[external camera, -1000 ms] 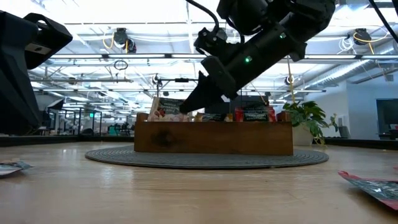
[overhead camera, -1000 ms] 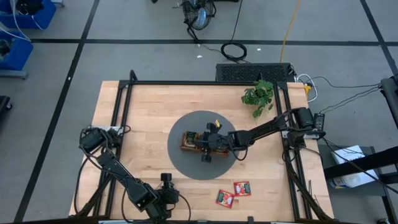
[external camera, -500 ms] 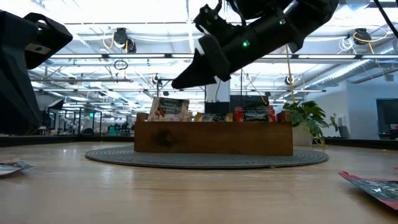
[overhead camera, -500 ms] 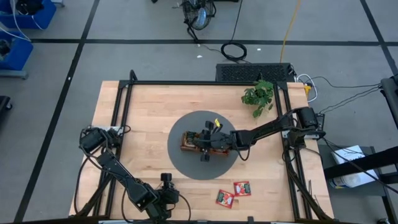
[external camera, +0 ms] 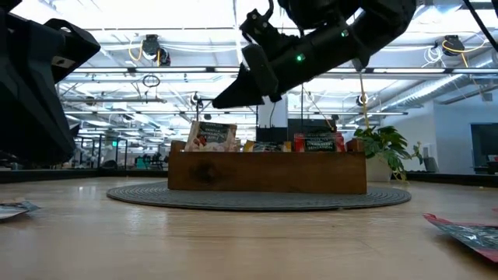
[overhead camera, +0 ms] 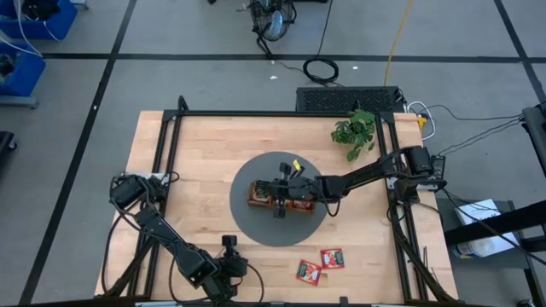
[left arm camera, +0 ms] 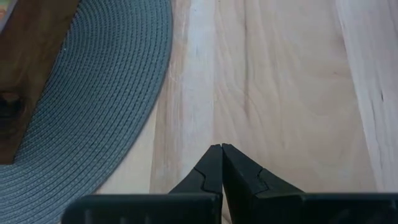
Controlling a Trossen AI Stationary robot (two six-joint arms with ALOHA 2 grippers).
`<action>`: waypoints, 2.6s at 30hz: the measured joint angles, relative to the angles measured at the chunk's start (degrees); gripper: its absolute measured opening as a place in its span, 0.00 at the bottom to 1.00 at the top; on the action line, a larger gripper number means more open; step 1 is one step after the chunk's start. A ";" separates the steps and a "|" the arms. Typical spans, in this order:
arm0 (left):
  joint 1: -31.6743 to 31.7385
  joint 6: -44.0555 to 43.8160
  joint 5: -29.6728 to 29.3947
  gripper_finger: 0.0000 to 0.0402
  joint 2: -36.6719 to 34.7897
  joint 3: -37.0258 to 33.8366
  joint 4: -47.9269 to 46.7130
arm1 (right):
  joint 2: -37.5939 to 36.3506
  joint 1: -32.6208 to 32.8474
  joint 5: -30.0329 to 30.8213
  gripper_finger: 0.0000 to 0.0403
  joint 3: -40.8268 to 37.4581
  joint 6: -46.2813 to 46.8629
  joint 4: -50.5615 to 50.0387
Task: Pick & Place Tea
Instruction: Put the brown tea bag into the left section of the wooden organizer, then put the red tea bag into the right section of the wooden organizer
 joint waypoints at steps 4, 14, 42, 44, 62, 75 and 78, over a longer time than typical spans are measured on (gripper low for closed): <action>-0.04 -0.01 -0.25 0.02 0.00 0.00 0.00 | 2.91 -0.23 -1.43 0.02 -0.02 0.88 1.01; -0.04 0.01 -0.27 0.02 0.00 0.00 -0.02 | 6.95 -2.96 -3.63 0.00 -0.02 1.52 5.14; 0.08 4.38 -0.46 0.02 0.00 0.00 0.78 | -14.95 13.63 7.47 0.00 -0.07 5.51 -31.57; 0.77 4.33 -2.27 0.02 0.00 -0.02 2.65 | -18.81 18.63 8.46 0.00 -0.24 9.48 -37.49; 18.48 29.87 17.95 0.02 1.88 3.74 34.64 | -27.21 53.18 18.24 0.00 -24.95 39.11 -17.46; 16.61 30.79 21.04 0.02 1.90 1.84 33.53 | -5.47 48.13 5.38 0.00 -24.38 33.41 9.71; 16.43 31.03 20.96 0.02 1.90 1.84 33.28 | -3.94 46.85 1.28 0.00 -22.87 32.06 9.79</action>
